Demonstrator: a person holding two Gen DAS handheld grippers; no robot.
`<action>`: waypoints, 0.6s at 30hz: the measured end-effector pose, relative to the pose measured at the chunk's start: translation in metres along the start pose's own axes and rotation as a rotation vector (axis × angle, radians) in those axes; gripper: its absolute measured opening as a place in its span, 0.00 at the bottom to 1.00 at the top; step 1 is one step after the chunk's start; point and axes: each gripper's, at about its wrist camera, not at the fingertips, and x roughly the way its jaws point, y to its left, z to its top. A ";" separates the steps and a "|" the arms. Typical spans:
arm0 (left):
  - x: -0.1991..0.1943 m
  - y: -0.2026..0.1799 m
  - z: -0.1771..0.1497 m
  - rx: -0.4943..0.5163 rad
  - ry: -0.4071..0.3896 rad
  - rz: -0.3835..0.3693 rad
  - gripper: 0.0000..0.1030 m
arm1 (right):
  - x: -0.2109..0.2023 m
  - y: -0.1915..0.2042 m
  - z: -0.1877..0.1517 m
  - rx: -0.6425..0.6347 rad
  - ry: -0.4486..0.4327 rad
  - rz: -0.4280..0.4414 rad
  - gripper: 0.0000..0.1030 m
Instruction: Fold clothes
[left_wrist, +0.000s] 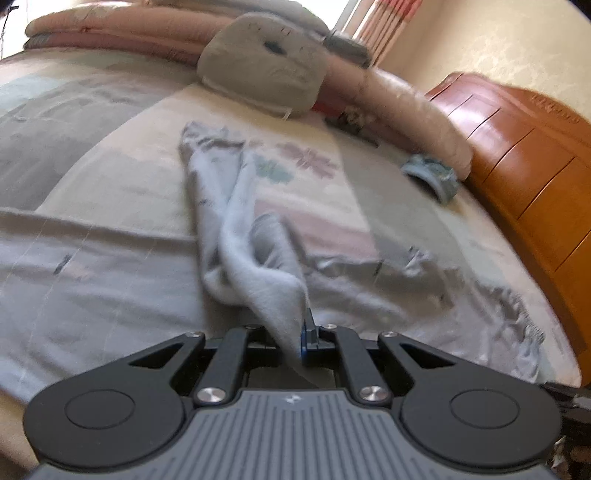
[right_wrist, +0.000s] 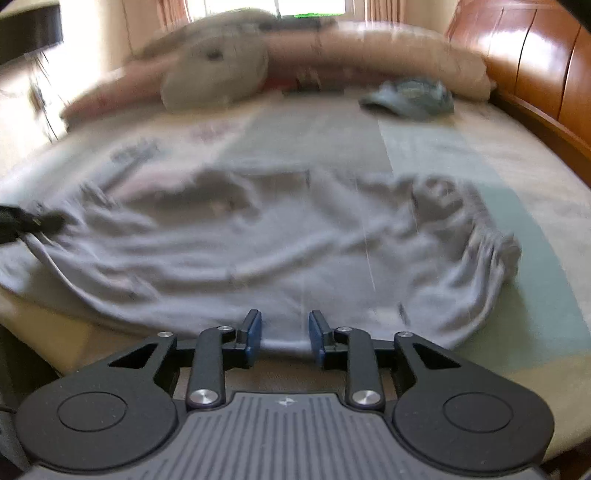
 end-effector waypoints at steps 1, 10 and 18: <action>-0.001 0.002 0.000 -0.006 0.019 0.010 0.12 | 0.000 0.000 -0.001 -0.004 -0.004 0.002 0.34; -0.032 0.009 0.017 0.044 0.054 0.072 0.34 | -0.009 0.000 0.016 -0.044 -0.032 -0.033 0.41; -0.045 0.000 0.044 0.118 -0.001 0.094 0.44 | 0.010 0.010 0.039 -0.063 -0.053 0.012 0.42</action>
